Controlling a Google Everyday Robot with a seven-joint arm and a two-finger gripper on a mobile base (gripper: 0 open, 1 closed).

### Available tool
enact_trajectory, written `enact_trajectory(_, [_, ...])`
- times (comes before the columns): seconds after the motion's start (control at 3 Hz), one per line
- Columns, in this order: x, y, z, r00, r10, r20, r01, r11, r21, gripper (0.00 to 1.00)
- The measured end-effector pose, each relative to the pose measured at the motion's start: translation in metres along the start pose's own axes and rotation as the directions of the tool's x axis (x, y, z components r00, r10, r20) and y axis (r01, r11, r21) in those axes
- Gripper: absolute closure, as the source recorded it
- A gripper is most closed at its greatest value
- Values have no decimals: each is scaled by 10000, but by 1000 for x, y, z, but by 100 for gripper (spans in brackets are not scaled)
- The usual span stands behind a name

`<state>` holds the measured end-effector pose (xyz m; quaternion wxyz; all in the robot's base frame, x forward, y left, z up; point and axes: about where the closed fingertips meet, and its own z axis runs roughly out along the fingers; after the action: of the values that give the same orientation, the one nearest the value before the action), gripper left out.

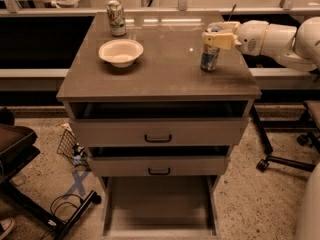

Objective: Pick redbull can from bottom drawer and place on counter

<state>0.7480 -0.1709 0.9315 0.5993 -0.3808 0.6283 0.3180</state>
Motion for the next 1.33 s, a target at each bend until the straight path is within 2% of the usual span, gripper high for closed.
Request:
enact_trajectory(0.33, [19,-8,3,9993,264,264,-261,9996,-98,100])
enact_trajectory(0.67, [16,-8,3,9993,269,269,-266,9996,-103,78])
enact_trajectory(1.0, [16,-7,4,9993,272,271,-269,9996,-123,47])
enact_trajectory(1.33, [16,-6,7,9992,279,276,-275,9995,-168,24])
